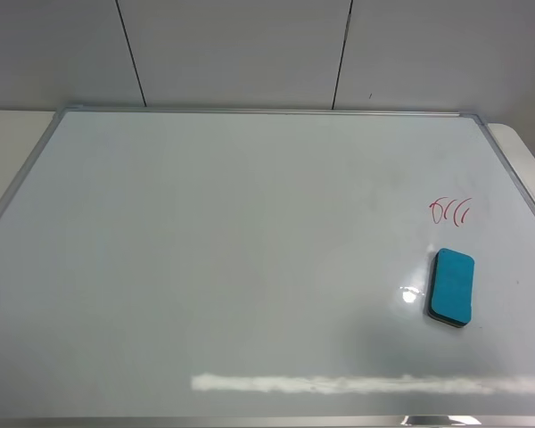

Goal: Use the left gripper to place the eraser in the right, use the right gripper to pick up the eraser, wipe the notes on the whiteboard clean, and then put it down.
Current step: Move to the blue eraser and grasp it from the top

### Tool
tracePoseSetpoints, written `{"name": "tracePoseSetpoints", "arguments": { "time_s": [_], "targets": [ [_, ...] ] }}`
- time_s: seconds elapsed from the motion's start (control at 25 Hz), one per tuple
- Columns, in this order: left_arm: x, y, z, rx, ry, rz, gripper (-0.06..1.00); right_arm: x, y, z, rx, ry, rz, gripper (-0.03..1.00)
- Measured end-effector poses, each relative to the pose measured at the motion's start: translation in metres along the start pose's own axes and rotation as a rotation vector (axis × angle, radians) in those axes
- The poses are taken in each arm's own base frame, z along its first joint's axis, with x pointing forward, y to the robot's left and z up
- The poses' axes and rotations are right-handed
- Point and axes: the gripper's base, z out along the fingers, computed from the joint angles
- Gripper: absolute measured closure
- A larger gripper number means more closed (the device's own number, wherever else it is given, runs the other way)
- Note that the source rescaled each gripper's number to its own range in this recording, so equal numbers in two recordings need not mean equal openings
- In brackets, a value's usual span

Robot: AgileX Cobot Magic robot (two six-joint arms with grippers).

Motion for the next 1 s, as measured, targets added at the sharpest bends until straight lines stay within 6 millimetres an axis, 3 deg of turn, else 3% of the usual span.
{"name": "tracePoseSetpoints", "arguments": {
  "time_s": [1.0],
  "targets": [
    [-0.0004,-0.0001,0.0000,-0.003,-0.004,-0.002,-0.06,0.0000,0.0000,0.0000,0.000,0.000,-0.002,-0.03]
  ]
}}
